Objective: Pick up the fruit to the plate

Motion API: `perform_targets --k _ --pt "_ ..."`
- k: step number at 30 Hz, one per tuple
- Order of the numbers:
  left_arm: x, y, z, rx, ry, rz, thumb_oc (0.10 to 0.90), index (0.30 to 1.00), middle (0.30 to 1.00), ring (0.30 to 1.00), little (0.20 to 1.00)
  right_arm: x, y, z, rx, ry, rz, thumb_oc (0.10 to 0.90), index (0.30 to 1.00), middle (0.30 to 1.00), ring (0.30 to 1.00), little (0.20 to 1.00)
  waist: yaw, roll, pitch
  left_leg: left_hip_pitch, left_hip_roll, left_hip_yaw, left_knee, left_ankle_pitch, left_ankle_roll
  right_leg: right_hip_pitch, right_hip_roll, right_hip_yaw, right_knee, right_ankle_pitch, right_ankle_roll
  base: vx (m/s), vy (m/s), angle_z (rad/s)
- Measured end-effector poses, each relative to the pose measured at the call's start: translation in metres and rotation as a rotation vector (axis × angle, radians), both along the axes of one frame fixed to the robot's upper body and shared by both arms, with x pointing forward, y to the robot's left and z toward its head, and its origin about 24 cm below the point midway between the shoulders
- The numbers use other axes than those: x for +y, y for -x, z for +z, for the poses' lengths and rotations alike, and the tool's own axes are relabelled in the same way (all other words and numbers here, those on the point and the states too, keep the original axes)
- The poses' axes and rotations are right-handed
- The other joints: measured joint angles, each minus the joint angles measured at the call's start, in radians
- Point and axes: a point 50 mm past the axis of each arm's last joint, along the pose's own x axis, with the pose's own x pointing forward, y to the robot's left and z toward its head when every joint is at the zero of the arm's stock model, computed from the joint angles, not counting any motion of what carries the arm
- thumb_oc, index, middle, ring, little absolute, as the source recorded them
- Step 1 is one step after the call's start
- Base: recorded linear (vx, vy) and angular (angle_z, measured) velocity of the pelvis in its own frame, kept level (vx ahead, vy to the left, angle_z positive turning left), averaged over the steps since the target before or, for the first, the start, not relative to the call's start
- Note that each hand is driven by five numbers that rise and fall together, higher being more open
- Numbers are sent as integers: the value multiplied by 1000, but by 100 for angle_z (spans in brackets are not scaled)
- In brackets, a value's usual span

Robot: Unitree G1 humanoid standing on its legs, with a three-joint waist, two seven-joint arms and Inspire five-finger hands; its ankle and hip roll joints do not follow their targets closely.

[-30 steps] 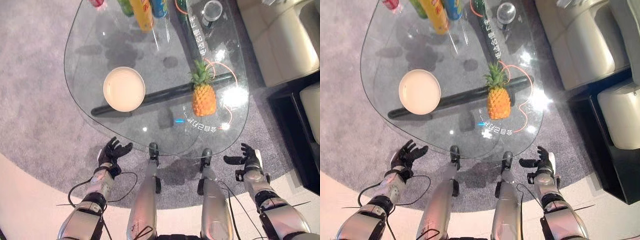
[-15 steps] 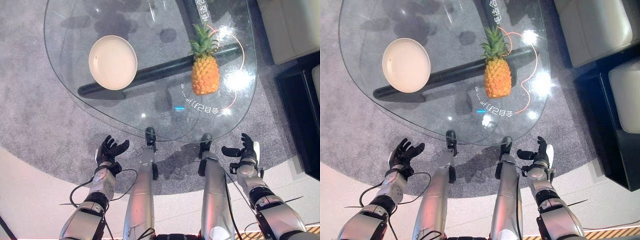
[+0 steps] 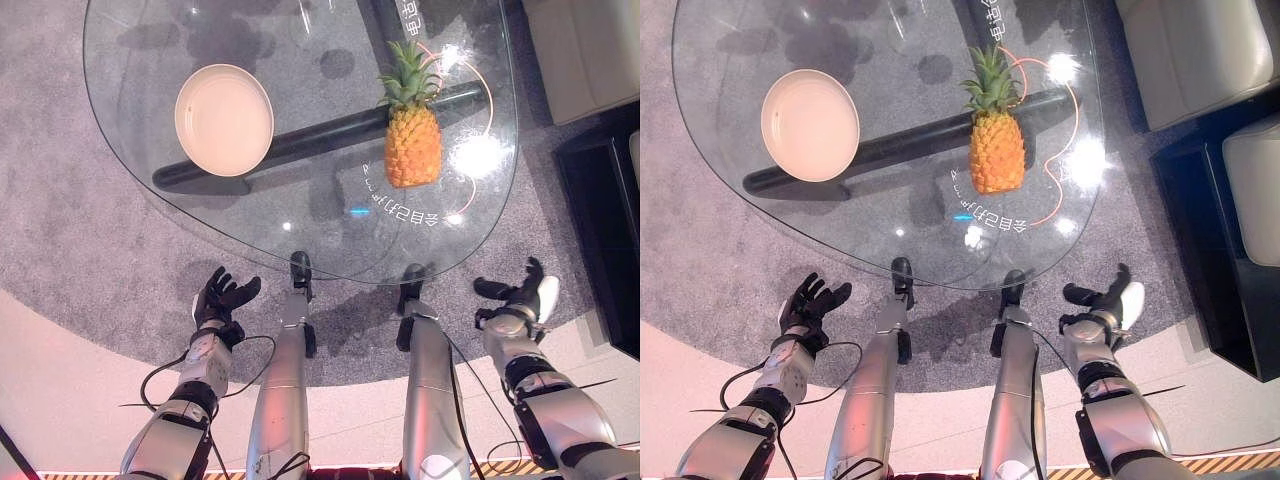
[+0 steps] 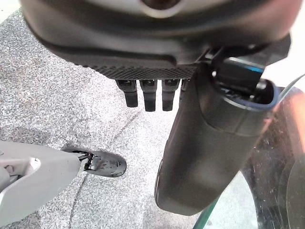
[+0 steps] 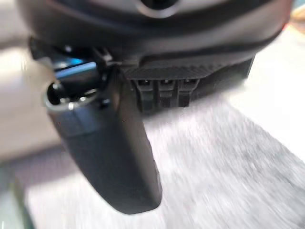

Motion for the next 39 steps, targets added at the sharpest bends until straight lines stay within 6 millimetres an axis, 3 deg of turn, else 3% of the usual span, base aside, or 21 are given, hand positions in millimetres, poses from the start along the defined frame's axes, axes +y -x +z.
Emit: perform_targets --k 4,11,15,20,28,39 --pt "-1 1 -1 4 -7 -8 800 900 900 900 900 2 -10 39 -255 22 -54 800 900 900 900 900 -8 0 0 -15 2 -11 1 0 1 -8 0 -13 -3 0 -2 2 3 4" --pt "-12 -4 5 -43 -6 -30 800 900 900 900 900 45 -21 114 -638 147 24 800 900 900 900 900 -4 -4 3 -32 1 -12 -2 3 -5 -22 1 -14 -9 2 -5 -6 41 0" --pt "-10 -4 6 -53 -11 -17 800 900 900 900 900 62 -20 139 -745 266 58 800 900 900 900 900 -5 -5 3 -32 -1 -12 -4 3 -4 -22 0 -15 -11 1 -4 -7 35 1" --pt "-10 -4 7 -62 -13 -15 800 900 900 900 900 80 -17 150 -807 304 128 800 900 900 900 900 -9 -6 3 -32 -1 -10 -18 3 -4 -28 0 -14 -14 1 -4 -3 7 0" --pt "-17 0 1 -58 8 -15 800 900 900 900 900 123 -15 145 -770 351 362 800 900 900 900 900 -34 -6 4 -41 -1 -4 -22 4 -4 -38 0 -13 -25 3 -2 -1 1 -1" --pt "-18 6 -4 -49 14 -13 800 900 900 900 900 151 -20 141 -664 382 595 800 900 900 900 900 -24 -6 4 -22 -1 -2 -25 5 -5 -22 -1 -12 -23 3 -2 0 0 0"
